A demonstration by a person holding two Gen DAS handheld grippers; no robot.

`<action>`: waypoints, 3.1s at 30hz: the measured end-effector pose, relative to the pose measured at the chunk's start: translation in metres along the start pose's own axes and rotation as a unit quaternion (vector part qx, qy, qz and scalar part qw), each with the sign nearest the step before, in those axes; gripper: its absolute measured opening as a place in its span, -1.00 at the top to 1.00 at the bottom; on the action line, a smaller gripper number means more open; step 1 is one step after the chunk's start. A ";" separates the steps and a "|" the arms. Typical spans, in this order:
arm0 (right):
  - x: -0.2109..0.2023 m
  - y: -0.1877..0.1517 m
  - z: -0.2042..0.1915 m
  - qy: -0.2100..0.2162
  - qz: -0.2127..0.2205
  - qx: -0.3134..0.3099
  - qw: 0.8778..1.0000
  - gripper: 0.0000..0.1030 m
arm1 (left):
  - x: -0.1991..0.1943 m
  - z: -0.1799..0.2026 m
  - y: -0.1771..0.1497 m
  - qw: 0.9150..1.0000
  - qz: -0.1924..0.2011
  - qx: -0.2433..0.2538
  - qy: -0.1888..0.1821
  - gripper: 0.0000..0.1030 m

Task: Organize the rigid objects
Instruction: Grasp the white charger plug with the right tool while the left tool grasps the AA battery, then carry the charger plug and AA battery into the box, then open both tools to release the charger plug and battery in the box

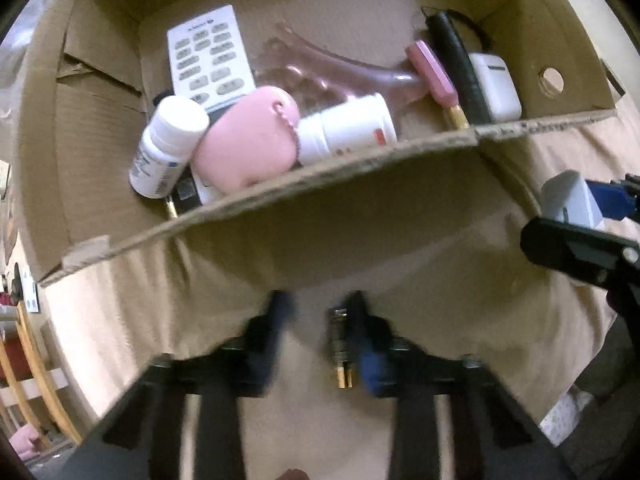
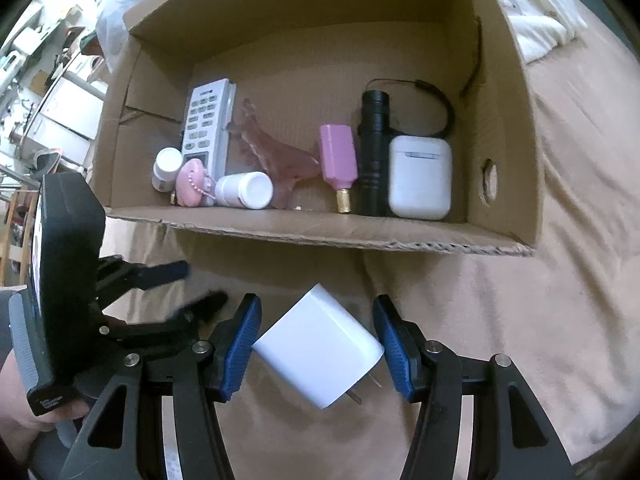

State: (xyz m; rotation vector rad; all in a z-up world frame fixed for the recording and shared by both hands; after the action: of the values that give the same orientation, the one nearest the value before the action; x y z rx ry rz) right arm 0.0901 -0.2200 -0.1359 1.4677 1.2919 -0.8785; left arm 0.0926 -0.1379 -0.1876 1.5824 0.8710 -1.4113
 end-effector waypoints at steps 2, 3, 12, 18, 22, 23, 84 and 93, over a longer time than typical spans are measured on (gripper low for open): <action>-0.004 0.001 0.008 0.000 -0.001 -0.003 1.000 -0.18 | -0.002 -0.005 0.001 1.000 0.004 -0.009 0.001 0.81; -0.005 0.000 0.009 0.000 -0.002 -0.005 1.000 -0.18 | -0.002 -0.006 0.001 1.000 0.004 -0.013 -0.003 0.81; -0.008 0.000 0.009 -0.001 0.000 -0.011 1.000 -0.18 | -0.021 -0.043 0.006 0.998 0.030 -0.051 0.027 0.82; -0.011 -0.002 0.008 -0.005 0.006 -0.014 1.000 -0.18 | -0.038 -0.096 -0.007 0.992 0.031 -0.110 0.050 0.83; -0.023 -0.006 0.007 0.000 0.014 -0.019 1.000 -0.18 | -0.045 -0.108 -0.006 0.992 0.034 -0.117 0.038 0.83; -0.025 -0.007 0.006 0.002 0.017 -0.019 1.000 -0.18 | -0.050 -0.109 -0.008 0.992 0.038 -0.114 0.037 0.83; -0.006 0.102 0.016 0.011 0.042 -0.005 0.999 -0.19 | -0.059 -0.043 0.101 0.991 0.111 -0.030 0.061 0.82; -0.015 0.104 0.019 0.030 0.049 0.017 0.998 -0.56 | -0.076 -0.043 0.095 0.991 0.110 -0.043 0.067 -0.49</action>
State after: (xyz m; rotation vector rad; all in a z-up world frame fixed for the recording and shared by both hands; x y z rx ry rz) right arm 0.1905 -0.2407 -0.1076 1.5804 1.2428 -0.8004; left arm 0.1862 -0.1374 -0.0989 1.6650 0.7969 -1.1097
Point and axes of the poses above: each gripper's, at about its wrist camera, not at the fingertips, and x roughly the way its jaws point, z to its right, y to its top, the point moved 5 cm from there along x, roughly the way its jaws point
